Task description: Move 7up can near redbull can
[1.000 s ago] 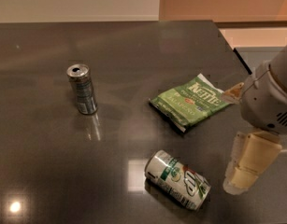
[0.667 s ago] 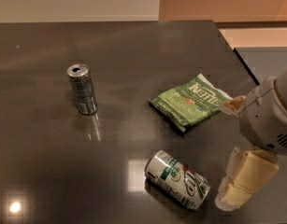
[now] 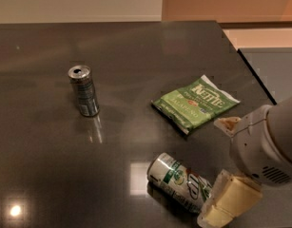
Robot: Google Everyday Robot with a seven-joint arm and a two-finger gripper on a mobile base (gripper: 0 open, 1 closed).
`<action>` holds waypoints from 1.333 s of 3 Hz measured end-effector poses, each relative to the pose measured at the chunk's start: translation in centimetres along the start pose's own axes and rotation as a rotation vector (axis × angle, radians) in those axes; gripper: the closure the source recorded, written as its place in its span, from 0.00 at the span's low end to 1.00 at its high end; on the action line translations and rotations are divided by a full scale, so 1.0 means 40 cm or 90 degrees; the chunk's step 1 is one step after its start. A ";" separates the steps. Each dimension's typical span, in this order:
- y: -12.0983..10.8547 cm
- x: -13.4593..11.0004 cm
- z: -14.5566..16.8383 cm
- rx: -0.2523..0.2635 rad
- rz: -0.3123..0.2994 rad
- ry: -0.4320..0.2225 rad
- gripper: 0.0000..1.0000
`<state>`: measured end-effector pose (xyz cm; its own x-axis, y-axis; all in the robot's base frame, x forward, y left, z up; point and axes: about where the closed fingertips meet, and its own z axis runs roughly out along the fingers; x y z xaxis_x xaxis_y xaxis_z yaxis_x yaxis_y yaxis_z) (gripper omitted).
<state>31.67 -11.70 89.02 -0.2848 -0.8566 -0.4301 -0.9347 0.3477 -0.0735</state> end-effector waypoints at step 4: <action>0.077 -0.004 0.118 0.009 0.024 0.007 0.29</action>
Offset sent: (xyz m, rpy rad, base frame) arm -0.0199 0.0247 -0.0543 0.0180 0.0257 -0.0424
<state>29.83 -8.69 84.64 -0.3214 -0.8469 -0.4235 -0.9203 0.3848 -0.0711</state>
